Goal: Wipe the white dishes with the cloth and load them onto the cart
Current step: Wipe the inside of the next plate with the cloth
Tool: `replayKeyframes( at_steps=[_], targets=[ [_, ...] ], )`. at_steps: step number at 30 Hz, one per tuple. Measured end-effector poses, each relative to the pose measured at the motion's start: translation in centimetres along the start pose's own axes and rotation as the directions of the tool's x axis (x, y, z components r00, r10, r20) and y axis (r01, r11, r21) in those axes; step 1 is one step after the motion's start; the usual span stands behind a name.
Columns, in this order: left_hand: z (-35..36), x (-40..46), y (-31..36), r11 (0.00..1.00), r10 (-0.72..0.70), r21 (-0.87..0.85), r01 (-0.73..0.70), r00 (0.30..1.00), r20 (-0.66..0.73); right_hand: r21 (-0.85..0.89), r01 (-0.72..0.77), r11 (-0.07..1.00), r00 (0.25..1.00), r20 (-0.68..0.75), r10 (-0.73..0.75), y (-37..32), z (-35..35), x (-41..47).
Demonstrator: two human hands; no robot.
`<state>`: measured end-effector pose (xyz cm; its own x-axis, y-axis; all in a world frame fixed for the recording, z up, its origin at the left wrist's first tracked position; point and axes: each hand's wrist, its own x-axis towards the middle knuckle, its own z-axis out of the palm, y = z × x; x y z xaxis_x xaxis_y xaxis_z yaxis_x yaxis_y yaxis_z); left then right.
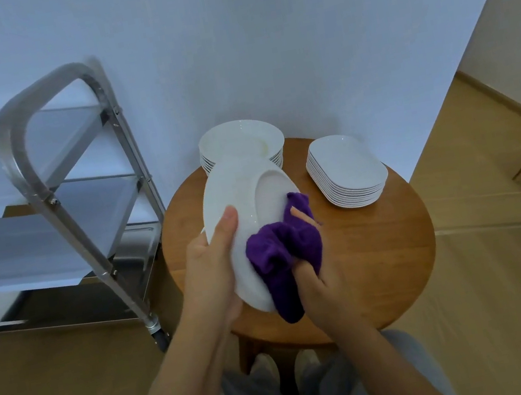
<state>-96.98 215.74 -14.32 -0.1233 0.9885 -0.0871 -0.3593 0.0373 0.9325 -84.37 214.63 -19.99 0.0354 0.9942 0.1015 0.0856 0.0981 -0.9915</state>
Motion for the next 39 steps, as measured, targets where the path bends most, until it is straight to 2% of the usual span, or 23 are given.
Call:
replayKeyframes(
  at_steps=[4, 6, 8, 10, 11, 13, 14, 16, 18, 19, 21, 23, 27, 30, 36, 39],
  targets=[
    [-0.7, 0.5, -0.5, 0.983, -0.082, -0.167, 0.081, 0.997, 0.002, -0.18, 0.133, 0.975, 0.991, -0.005, -0.136, 1.2, -1.3, 1.2],
    [-1.5, 1.0, -0.2, 0.983, -0.073, -0.17, 0.067, 0.997, -0.033, -0.155, 0.063, 0.986, 0.993, -0.094, -0.078, 2.1, -2.1, 2.0],
    [-2.4, 1.4, 0.4, 0.997, 0.005, -0.074, -0.009, 0.998, -0.067, -0.037, -0.042, 0.998, 0.974, -0.226, 0.032, 2.8, -3.0, 2.8],
    [-2.6, 1.8, 1.1, 0.983, 0.122, 0.149, -0.109, 0.989, -0.08, 0.082, -0.112, 0.99, 0.938, -0.321, 0.133, 3.1, -3.9, 3.6],
    [-2.5, 2.1, 1.0, 0.945, 0.177, 0.29, -0.15, 0.982, -0.071, 0.125, -0.128, 0.984, 0.922, -0.35, 0.164, 3.0, -4.1, 4.0],
    [-2.1, 2.9, 0.2, 0.78, 0.256, 0.587, -0.215, 0.967, 0.014, 0.209, -0.143, 0.967, 0.902, -0.374, 0.214, 2.7, -4.4, 4.7],
    [-1.8, 3.3, -0.4, 0.635, 0.283, 0.727, -0.261, 0.954, 0.096, 0.258, -0.146, 0.955, 0.897, -0.372, 0.238, 2.5, -4.4, 4.9],
    [-1.5, 4.2, -1.6, 0.297, 0.266, 0.885, -0.358, 0.922, 0.283, 0.333, -0.157, 0.93, 0.884, -0.373, 0.283, 2.3, -4.5, 5.1],
    [-1.8, 5.4, -2.9, -0.002, 0.177, 0.909, -0.418, 0.894, 0.411, 0.359, -0.175, 0.917, 0.861, -0.395, 0.319, 2.5, -4.5, 5.1],
    [-1.9, 6.0, -3.7, -0.108, 0.134, 0.883, -0.457, 0.873, 0.469, 0.367, -0.186, 0.911, 0.848, -0.408, 0.338, 2.7, -4.6, 5.1],
    [-1.9, 6.8, -5.3, -0.245, 0.038, 0.801, -0.547, 0.82, 0.571, 0.388, -0.2, 0.9, 0.821, -0.435, 0.37, 3.0, -4.7, 5.0],
    [-1.8, 7.4, -6.9, -0.335, -0.052, 0.708, -0.622, 0.762, 0.645, 0.401, -0.202, 0.893, 0.793, -0.468, 0.39, 3.4, -5.2, 5.0],
    [-2.2, 8.4, -9.6, -0.382, -0.151, 0.647, -0.661, 0.735, 0.662, 0.427, -0.184, 0.885, 0.753, -0.518, 0.407, 3.8, -5.9, 5.2],
    [-2.3, 8.4, -11.3, -0.394, -0.2, 0.617, -0.681, 0.719, 0.665, 0.429, -0.182, 0.885, 0.753, -0.518, 0.406, 3.9, -6.0, 5.3],
    [-3.4, 8.8, -12.2, -0.382, -0.287, 0.673, -0.633, 0.774, 0.565, 0.407, -0.224, 0.886, 0.766, -0.488, 0.418, 4.6, -5.4, 5.8],
    [-3.9, 8.5, -12.6, -0.333, -0.323, 0.726, -0.602, 0.796, 0.512, 0.399, -0.254, 0.881, 0.77, -0.468, 0.434, 4.9, -4.6, 5.9]
  ],
)
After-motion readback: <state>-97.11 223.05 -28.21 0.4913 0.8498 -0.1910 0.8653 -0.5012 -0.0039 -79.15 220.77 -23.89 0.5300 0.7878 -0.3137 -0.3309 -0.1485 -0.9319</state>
